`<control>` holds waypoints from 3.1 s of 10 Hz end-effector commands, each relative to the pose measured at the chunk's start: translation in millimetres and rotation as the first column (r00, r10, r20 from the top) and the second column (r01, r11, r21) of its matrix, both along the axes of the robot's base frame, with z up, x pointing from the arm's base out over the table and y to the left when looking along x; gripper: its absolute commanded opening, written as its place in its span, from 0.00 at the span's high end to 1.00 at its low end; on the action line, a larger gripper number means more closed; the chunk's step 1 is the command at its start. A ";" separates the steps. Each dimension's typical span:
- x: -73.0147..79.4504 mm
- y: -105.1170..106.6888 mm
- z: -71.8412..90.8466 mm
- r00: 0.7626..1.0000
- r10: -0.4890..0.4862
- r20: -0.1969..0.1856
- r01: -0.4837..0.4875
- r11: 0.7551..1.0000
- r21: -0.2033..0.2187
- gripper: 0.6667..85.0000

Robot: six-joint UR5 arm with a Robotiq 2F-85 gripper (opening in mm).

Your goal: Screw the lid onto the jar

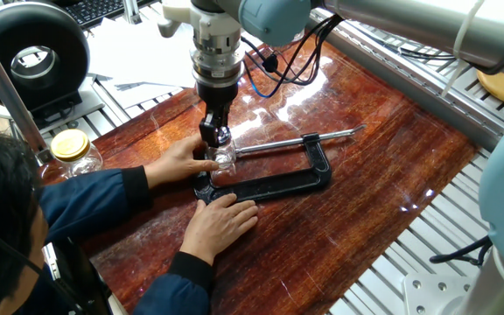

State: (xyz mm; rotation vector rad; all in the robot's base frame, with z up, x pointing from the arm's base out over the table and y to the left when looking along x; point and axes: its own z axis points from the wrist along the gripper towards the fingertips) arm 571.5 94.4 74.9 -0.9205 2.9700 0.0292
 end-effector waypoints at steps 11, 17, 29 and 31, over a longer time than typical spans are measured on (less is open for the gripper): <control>-3.0 -0.7 -1.7 0.999 0.044 -0.012 -0.044 0.999 0.008 0.99; -6.4 -3.1 2.5 0.998 0.044 -0.041 -0.045 0.999 -0.014 0.99; 0.0 5.9 -9.7 0.998 0.052 -0.018 -0.052 0.999 0.010 0.99; -0.7 -0.4 -2.5 0.997 0.067 -0.027 -0.067 0.998 -0.001 0.99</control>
